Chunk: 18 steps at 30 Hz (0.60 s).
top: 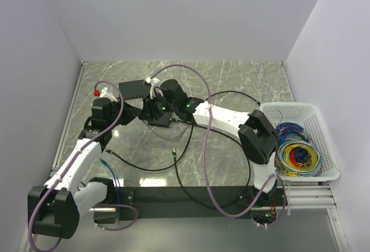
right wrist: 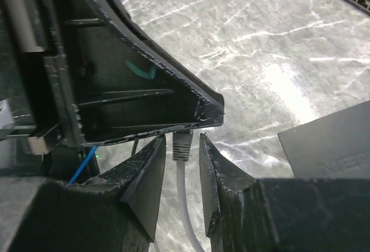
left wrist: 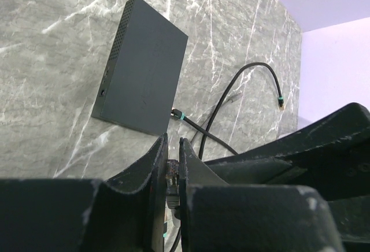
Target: Insert the plug into the switch port
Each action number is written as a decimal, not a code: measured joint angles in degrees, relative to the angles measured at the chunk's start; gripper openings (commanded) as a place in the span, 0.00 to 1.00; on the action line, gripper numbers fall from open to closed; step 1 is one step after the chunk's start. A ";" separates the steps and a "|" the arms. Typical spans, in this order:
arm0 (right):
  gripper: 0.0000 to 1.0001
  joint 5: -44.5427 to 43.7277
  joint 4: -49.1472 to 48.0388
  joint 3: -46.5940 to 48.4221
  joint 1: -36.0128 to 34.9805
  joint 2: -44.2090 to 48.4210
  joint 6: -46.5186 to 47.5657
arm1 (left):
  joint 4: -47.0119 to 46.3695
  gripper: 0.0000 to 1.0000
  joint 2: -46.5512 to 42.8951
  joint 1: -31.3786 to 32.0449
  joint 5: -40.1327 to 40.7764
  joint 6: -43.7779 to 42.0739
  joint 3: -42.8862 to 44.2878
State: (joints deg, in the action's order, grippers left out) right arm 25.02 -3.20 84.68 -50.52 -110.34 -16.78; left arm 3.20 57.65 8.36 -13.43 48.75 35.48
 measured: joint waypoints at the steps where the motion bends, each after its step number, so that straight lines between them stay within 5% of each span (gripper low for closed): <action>1: 0.38 -0.46 0.31 0.11 -0.09 -0.07 0.15 | 0.11 0.01 -0.07 0.00 0.00 0.00 0.00; 18: 0.31 -1.64 1.68 0.48 -0.72 -0.68 1.25 | 0.59 0.01 -0.20 0.13 0.26 0.00 0.00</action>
State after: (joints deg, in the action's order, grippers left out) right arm 23.38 -1.52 85.17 -51.24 -111.02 -15.53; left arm 3.79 57.45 8.49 -13.17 48.75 35.48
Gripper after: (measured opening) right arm 0.316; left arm 0.144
